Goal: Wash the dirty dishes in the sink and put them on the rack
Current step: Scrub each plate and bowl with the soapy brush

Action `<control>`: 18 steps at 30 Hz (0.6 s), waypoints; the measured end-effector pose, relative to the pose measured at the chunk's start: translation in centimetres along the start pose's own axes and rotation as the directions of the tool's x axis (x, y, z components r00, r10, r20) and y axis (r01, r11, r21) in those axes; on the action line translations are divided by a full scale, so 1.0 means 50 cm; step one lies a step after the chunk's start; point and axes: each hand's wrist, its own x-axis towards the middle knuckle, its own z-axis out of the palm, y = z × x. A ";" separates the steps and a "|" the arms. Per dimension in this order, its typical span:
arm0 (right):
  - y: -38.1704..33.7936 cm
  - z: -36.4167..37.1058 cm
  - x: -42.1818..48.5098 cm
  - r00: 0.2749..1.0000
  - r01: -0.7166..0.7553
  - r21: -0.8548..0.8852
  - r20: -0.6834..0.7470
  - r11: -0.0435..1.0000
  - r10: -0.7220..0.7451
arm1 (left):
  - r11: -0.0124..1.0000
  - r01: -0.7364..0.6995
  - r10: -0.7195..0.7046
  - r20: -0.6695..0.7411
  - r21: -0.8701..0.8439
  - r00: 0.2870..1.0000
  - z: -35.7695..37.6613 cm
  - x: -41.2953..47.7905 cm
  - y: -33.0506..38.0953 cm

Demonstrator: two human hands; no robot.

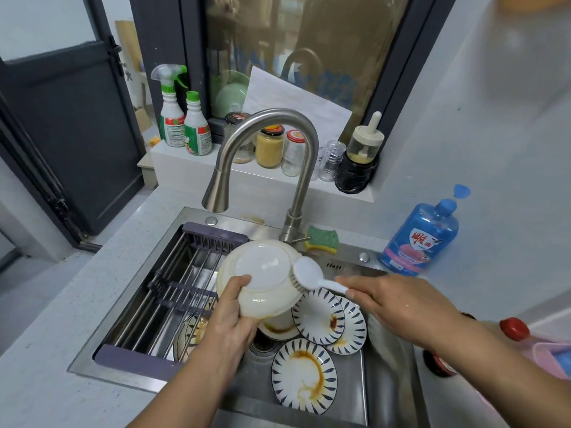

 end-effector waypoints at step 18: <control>0.045 -0.058 -0.016 0.996 -0.029 0.024 -0.084 0.999 0.031 | 0.984 0.110 -0.065 0.284 -0.144 0.957 -0.031 0.003 -0.032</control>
